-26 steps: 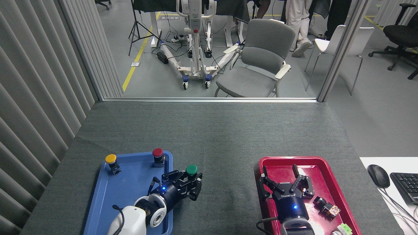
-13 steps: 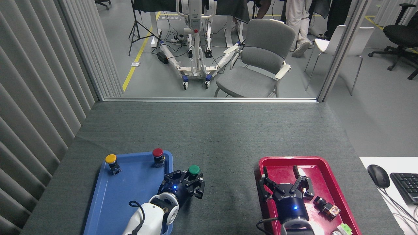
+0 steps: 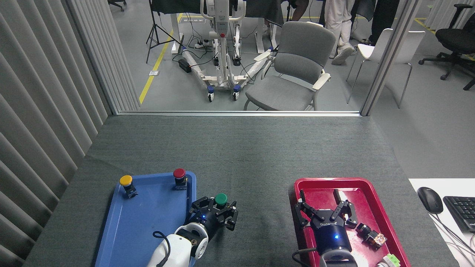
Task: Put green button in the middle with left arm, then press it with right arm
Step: 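Carry the green button past the tray edge and set it on the table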
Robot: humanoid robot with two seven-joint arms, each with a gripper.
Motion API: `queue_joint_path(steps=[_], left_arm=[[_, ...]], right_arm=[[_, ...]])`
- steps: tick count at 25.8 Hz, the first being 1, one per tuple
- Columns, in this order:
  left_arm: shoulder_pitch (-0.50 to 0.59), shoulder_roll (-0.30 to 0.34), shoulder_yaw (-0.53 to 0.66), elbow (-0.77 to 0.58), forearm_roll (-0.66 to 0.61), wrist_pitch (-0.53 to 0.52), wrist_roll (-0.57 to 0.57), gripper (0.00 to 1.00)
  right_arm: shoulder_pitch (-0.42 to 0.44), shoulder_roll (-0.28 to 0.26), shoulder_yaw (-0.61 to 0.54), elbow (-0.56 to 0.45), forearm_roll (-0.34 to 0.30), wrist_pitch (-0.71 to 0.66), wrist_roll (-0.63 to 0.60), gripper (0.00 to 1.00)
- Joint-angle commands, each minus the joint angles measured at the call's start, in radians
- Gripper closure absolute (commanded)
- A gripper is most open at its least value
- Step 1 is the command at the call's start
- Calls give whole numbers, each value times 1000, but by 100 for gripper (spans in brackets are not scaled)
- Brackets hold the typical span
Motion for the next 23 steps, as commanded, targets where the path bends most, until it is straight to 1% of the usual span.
queue_joint_path(steps=[1, 5, 9, 12, 13, 15, 17, 18, 20, 21, 23], left_arm=[[6, -12, 2, 6, 5, 40, 4, 2], [60, -18, 10, -11, 11, 44, 7, 1], [86, -10, 25, -69, 60, 44, 6, 1], [92, -1, 28, -98, 64, 44, 4, 1], [98, 8, 33, -106, 64, 46, 4, 1], [116, 25, 59, -134, 66, 51, 7, 1], [136, 42, 86, -175, 66, 70, 24, 1], [153, 46, 103, -195, 68, 90, 53, 1], [188, 46, 128, -220, 72, 150, 138, 1], [207, 48, 132, -229, 72, 184, 176, 1], [239, 62, 132, -246, 75, 251, 218, 1]], right_arm=[[0, -3, -2, 3, -3, 4, 7, 0], [-2, -3, 1, 1, -41, -3, 4, 0], [-11, -3, 1, 3, -41, -3, 4, 0], [-14, -3, 1, 1, -43, -7, 4, 1], [-12, -2, 2, 1, -43, -10, 4, 2], [-15, -2, 5, 3, -41, -18, 3, 14], [-29, 0, 7, 3, -41, -41, 4, 22], [-42, 4, 8, 3, -41, -61, 4, 27], [-54, 12, 10, 4, -43, -102, 6, 41], [-58, 15, 10, 4, -43, -116, 7, 44], [-61, 27, 10, 9, -43, -127, 7, 45]])
